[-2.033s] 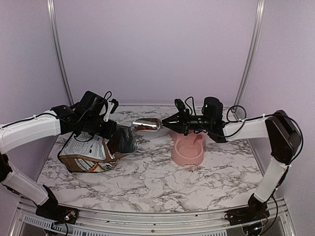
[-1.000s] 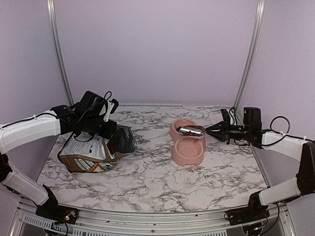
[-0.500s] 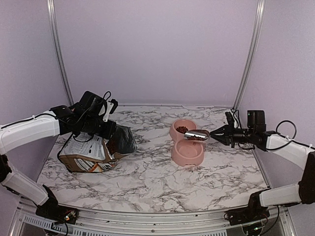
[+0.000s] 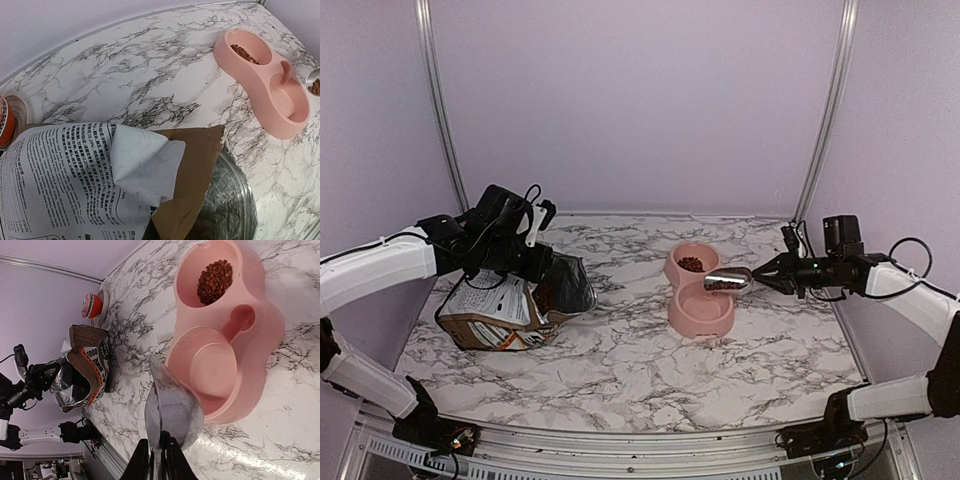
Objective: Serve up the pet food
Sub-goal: Place the pet food in the pet food bowl.
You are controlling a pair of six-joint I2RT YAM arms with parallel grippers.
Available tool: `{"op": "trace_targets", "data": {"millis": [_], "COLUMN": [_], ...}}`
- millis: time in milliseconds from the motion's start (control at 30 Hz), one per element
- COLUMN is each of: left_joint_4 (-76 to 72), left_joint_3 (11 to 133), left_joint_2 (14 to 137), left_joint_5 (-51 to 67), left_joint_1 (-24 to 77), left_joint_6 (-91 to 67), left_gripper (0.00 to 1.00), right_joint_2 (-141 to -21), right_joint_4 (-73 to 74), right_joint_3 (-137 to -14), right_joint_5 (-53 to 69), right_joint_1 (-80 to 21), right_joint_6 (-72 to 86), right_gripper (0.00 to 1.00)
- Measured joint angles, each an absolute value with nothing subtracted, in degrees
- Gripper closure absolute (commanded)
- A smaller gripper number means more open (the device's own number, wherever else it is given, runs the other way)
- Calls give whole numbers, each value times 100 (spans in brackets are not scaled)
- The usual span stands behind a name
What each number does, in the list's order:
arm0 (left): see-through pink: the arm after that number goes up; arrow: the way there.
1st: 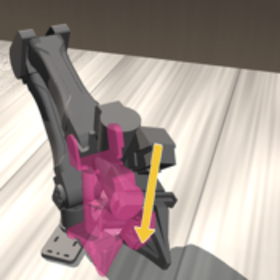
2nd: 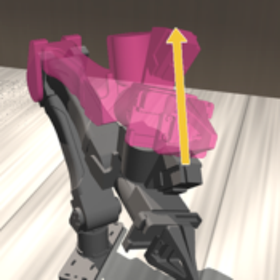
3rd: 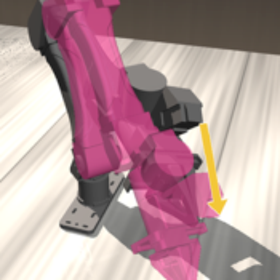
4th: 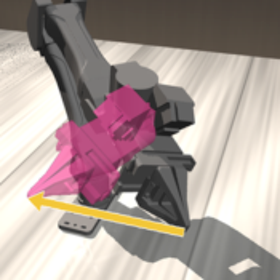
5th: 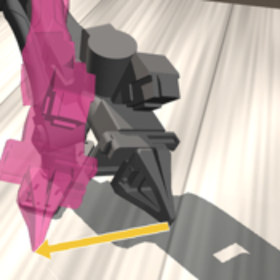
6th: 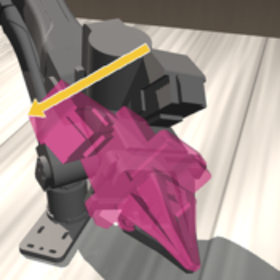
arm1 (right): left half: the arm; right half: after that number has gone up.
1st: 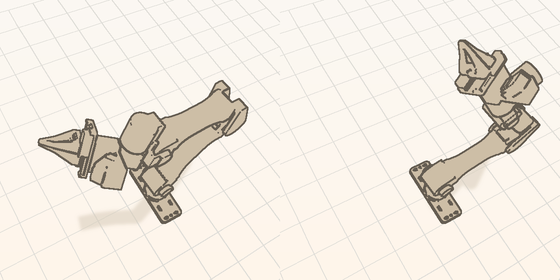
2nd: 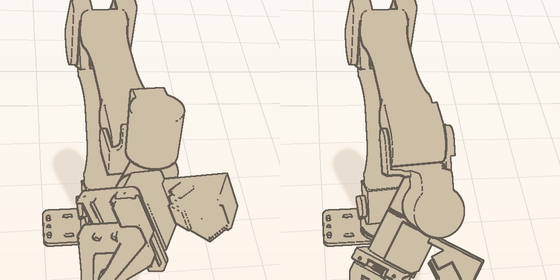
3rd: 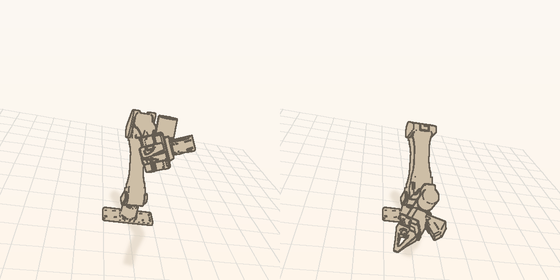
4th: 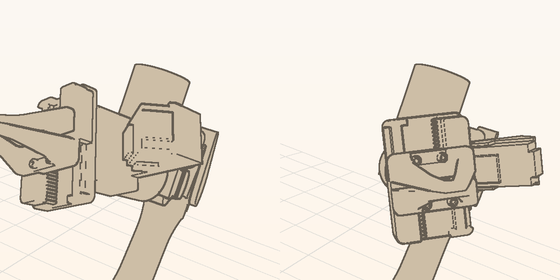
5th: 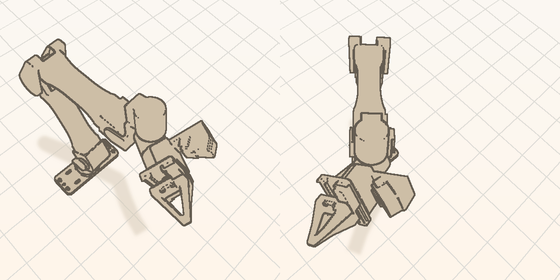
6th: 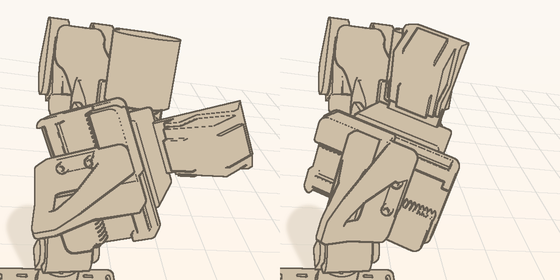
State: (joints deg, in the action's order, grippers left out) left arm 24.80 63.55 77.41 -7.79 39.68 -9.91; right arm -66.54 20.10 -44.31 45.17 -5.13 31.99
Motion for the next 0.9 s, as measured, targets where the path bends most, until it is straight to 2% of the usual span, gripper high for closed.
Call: {"op": "trace_targets", "data": {"millis": [900], "left_joint_4": [2563], "left_joint_3": [6313], "left_joint_2": [7564], "left_joint_5": [-755], "left_joint_1": [3968], "left_joint_6": [-996], "left_gripper": [100], "right_joint_2": [-7780], "right_joint_4": [4016], "right_joint_3": [-6233], "right_joint_5": [2591], "right_joint_1": [-1428], "right_joint_6": [1964], "right_gripper": [100]}}
